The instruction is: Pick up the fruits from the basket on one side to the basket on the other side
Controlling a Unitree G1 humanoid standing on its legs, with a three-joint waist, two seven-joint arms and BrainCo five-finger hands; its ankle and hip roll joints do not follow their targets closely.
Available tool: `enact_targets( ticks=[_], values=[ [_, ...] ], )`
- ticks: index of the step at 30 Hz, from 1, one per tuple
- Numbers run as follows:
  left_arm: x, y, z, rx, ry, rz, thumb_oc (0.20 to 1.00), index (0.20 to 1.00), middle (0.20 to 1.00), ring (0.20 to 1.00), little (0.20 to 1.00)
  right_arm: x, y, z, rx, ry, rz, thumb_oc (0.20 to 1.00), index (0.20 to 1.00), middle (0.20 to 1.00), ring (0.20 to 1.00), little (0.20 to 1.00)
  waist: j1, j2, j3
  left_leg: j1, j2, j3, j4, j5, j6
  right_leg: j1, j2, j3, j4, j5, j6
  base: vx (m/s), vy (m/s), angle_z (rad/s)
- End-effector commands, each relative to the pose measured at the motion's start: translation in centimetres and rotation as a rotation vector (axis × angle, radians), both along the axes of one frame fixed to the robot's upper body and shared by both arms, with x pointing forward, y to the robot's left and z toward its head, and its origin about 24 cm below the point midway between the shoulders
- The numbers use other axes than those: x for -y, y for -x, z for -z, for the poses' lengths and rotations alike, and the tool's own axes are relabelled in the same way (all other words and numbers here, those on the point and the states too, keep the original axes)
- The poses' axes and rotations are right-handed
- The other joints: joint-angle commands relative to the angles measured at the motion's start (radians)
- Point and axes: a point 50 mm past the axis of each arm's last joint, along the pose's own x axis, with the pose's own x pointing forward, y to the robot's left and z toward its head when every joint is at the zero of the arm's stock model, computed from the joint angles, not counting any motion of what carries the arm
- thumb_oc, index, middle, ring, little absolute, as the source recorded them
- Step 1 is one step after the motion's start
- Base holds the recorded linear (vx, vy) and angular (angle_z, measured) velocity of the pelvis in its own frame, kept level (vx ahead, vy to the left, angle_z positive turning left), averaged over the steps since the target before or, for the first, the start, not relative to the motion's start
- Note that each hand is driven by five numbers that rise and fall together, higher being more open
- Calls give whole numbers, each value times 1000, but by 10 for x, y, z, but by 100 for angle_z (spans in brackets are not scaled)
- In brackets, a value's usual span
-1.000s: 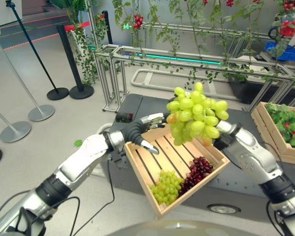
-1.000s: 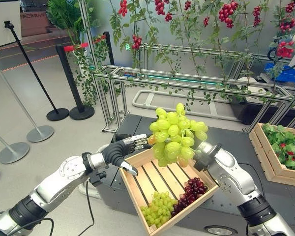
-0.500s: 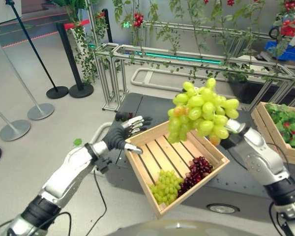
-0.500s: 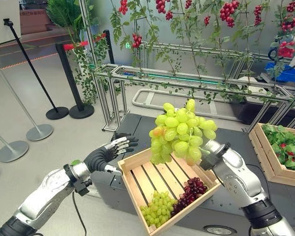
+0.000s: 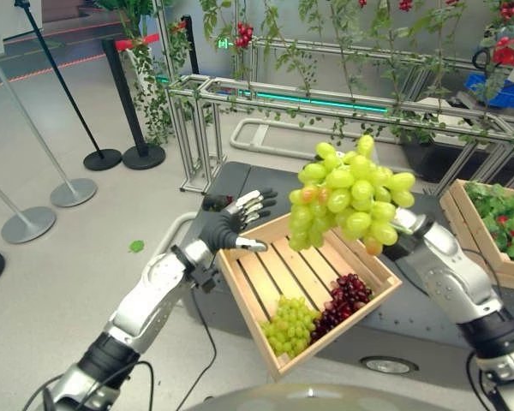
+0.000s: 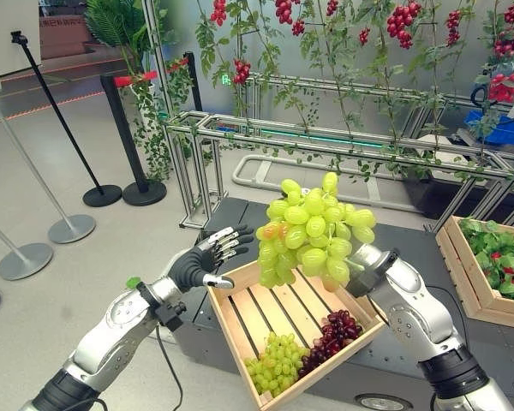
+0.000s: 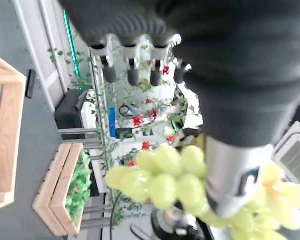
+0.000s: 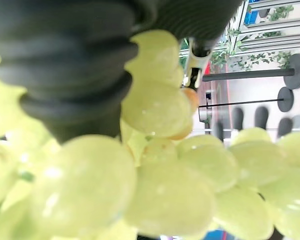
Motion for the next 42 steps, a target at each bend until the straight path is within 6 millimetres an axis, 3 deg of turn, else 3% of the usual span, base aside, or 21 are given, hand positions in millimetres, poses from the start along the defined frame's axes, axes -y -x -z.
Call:
enact_targets(
  ticks=[1,11,25,26,28,29,36,38,39,42],
  values=[
    [17,-20,-30,153,23,33,1000,1000,1000,1000,1000,-9,1,-47,227,-85,-33,200,200,200,200,200,-17,-27,-15,43,-67,-63,48,-139,83,-33,46,-37,115,-73,-8,0,0,0],
    [60,-23,-33,133,10,180,1000,1000,1000,1000,1000,-27,0,-52,244,-98,-97,200,200,200,200,200,-29,-16,-12,44,-69,-65,50,-141,87,-33,46,-36,120,-77,-8,0,0,0],
    [77,-20,-26,59,29,239,1000,1000,1000,1000,1000,-47,3,-55,249,-131,-178,200,200,200,200,200,-30,-11,-6,39,-73,-69,53,-140,91,-34,42,-40,120,-74,-6,0,0,0],
    [78,-19,-25,45,36,244,837,837,837,837,837,-48,3,-55,247,-137,-180,200,200,200,200,200,-29,-10,-6,39,-73,-69,52,-140,92,-34,42,-41,120,-74,-6,0,0,0],
    [79,-19,-25,37,39,248,291,291,291,291,291,-49,3,-54,245,-141,-180,200,200,200,200,200,-29,-10,-6,39,-73,-70,51,-140,92,-34,42,-41,120,-74,-6,0,0,0],
    [80,-19,-24,28,44,250,200,200,200,200,200,-49,2,-53,240,-148,-180,200,200,200,200,200,-29,-10,-6,40,-73,-70,51,-140,93,-34,42,-42,121,-74,-6,0,0,0],
    [83,-17,-22,-1,64,263,200,200,200,200,200,-53,3,-48,214,-171,-184,200,200,200,200,200,-30,-9,-4,38,-73,-71,51,-138,93,-36,41,-42,122,-73,-6,0,0,0],
    [83,-17,-22,-2,67,263,231,231,231,231,231,-53,3,-47,210,-167,-181,200,200,200,200,200,-30,-9,-3,38,-74,-72,51,-138,93,-37,41,-41,123,-73,-7,0,0,0],
    [82,-17,-22,-7,73,260,307,307,307,307,307,-52,3,-46,209,-167,-177,200,200,200,200,200,-29,-10,-3,38,-73,-71,51,-138,92,-37,40,-42,123,-73,-7,0,0,0],
    [80,-17,-20,-20,82,250,313,313,313,313,313,-50,3,-43,198,-173,-166,200,200,200,200,200,-30,-10,-4,36,-74,-72,51,-138,92,-38,41,-43,124,-73,-7,0,0,0]
  ],
)
